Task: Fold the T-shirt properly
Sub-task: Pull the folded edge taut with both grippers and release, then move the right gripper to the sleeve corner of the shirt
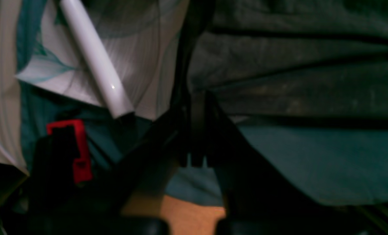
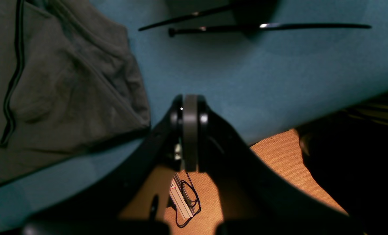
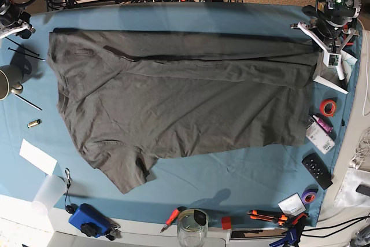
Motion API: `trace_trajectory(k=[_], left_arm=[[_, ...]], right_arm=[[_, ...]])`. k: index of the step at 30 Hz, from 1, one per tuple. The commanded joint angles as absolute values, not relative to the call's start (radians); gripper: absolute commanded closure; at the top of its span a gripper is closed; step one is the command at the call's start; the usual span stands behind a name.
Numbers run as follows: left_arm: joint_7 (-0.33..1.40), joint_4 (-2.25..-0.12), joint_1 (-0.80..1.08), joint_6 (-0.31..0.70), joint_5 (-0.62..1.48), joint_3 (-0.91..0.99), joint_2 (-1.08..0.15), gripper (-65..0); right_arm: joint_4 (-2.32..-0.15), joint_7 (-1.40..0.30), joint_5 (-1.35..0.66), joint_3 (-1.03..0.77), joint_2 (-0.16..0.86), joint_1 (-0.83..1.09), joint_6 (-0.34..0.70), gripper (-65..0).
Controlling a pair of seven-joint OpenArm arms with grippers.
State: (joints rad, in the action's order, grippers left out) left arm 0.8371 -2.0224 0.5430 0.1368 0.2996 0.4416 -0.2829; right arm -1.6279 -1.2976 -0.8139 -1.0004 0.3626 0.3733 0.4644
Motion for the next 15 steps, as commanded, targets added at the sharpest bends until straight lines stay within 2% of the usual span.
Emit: trace_trajectory(k=[1,5,10,12,15], left_arm=[[0.822,-2.04,0.549,0.127,0.291,0.448,-0.294,0.0],[0.806,-2.041,0.549,0.125,0.29,0.448,-0.294,0.0],[0.804,-2.041,0.549,0.125,0.29,0.448,-0.294,-24.6],[0.804,-2.041,0.549,0.125,0.287,0.448,-0.294,-28.0],[0.805,-2.053,0.549,0.125,0.239,0.448,-0.294,-28.2]], right_arm=[[-1.642,-1.272,-0.839,-1.009,0.388,0.374,0.467,0.0],[-1.642,-1.276,-0.9,-1.009,0.388,0.374,0.477,0.0],[-1.642,-1.288,-0.947,-1.009,0.388,0.374,0.529,0.0],[-1.642,-1.29,-0.95,-1.009,0.388,0.374,0.544,-0.8],[-1.642,-1.29,-0.95,-1.009,0.388,0.374,0.554,-9.9]])
